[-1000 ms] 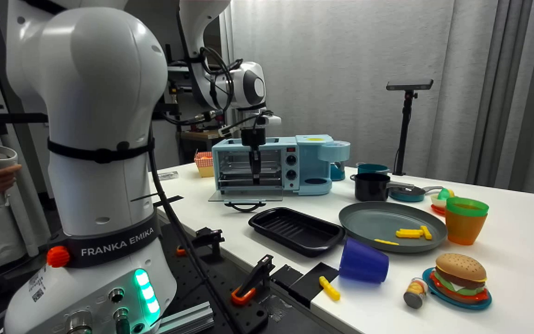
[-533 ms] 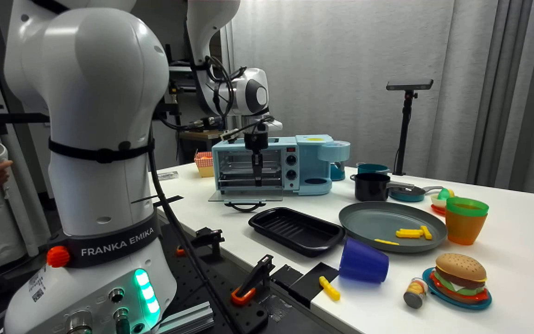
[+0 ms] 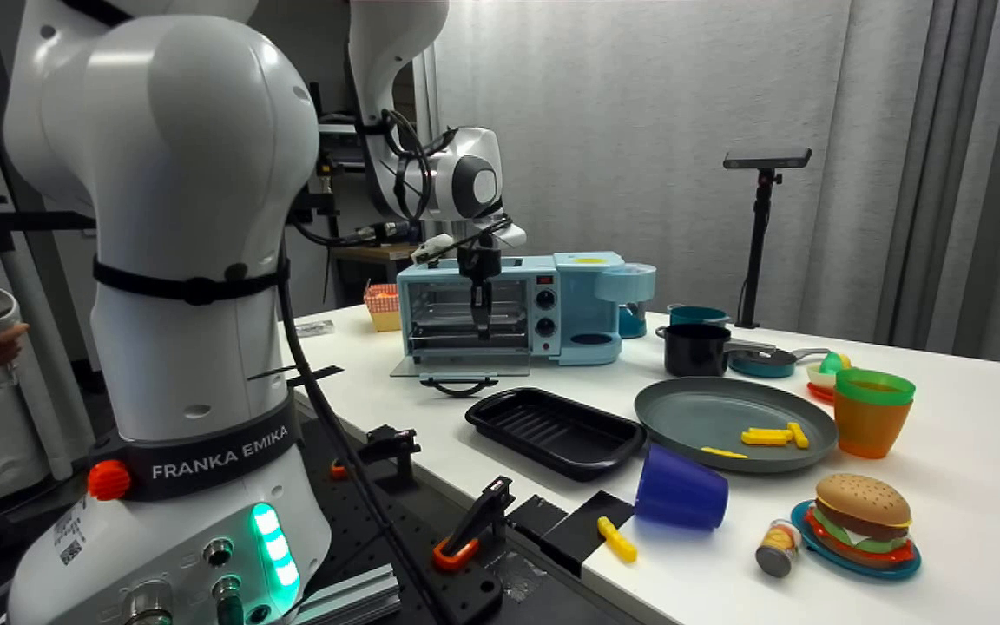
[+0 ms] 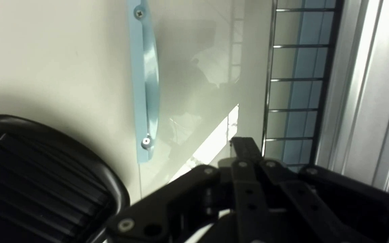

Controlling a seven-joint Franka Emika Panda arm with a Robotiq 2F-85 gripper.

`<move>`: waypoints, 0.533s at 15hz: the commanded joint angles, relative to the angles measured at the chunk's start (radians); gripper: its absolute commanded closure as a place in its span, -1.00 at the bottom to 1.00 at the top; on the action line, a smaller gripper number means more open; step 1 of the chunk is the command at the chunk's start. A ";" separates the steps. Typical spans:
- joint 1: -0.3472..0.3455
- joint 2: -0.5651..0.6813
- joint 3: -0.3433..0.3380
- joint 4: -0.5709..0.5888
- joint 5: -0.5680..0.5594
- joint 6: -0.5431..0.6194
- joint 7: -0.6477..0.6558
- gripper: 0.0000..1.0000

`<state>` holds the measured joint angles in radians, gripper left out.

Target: Push in the wire rack and close the oven door

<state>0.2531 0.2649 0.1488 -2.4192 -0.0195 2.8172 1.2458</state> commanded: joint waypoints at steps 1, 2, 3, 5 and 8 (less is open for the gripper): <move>0.026 0.057 0.002 0.002 0.072 0.085 -0.008 1.00; 0.026 0.077 0.008 0.003 0.093 0.102 -0.018 1.00; 0.028 0.094 0.012 0.007 0.109 0.114 -0.025 1.00; 0.031 0.121 0.020 0.012 0.139 0.131 -0.041 1.00; 0.033 0.106 0.015 0.014 0.163 0.128 -0.058 1.00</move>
<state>0.2727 0.3480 0.1636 -2.4202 0.0964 2.9124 1.2200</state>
